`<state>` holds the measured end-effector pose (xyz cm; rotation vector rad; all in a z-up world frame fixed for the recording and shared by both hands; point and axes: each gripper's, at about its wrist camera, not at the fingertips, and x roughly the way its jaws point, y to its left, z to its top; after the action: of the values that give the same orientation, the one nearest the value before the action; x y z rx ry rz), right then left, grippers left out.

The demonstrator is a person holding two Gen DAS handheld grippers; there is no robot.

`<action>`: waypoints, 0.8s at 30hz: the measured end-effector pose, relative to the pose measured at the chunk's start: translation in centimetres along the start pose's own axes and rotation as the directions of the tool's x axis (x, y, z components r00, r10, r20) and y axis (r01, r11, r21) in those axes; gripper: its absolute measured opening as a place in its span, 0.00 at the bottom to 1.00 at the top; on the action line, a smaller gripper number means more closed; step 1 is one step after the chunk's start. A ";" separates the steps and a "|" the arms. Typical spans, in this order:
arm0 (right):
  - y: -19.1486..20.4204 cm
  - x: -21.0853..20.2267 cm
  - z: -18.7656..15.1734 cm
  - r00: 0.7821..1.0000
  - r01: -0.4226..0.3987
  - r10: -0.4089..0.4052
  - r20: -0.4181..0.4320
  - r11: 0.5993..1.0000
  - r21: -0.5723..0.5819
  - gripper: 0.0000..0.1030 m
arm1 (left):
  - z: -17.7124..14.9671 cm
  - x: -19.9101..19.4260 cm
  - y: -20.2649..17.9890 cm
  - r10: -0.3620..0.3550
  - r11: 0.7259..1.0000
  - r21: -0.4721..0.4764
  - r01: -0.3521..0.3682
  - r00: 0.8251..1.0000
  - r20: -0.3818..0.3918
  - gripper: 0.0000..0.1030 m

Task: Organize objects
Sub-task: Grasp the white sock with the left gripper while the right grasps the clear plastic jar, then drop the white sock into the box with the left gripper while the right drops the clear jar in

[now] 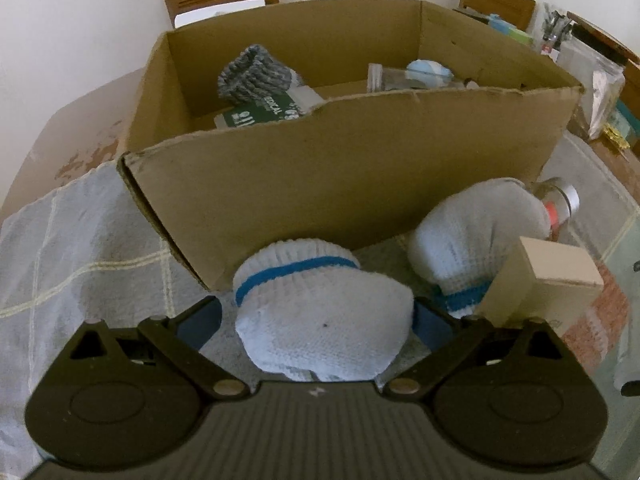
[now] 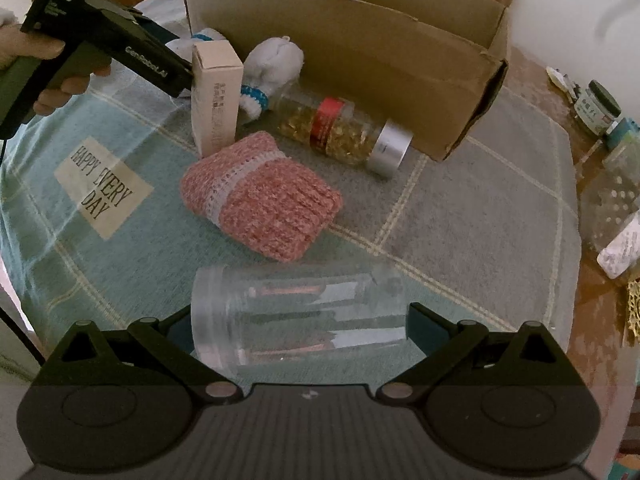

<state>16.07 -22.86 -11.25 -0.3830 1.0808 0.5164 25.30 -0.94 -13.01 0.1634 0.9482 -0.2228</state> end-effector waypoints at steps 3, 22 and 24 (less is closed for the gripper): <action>-0.3 -0.1 0.0 1.000 -0.010 0.010 0.001 1.000 -0.002 1.00 | 0.0 0.1 0.2 -0.019 1.000 -0.011 0.019 1.000 -0.001 0.89; -1.7 -2.3 0.2 0.999 -0.047 0.045 0.023 0.995 0.086 0.92 | 0.4 -2.3 0.7 -0.037 0.999 0.013 0.037 0.999 -0.014 0.77; -2.0 -2.6 0.5 0.999 -0.045 0.043 0.030 0.994 0.099 0.92 | 0.6 -3.0 0.7 -0.038 0.999 0.024 0.038 0.999 -0.016 0.77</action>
<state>16.55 -24.78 -8.58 -0.2642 1.0857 0.5032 24.28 -0.02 -10.21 0.1696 0.9652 -0.2687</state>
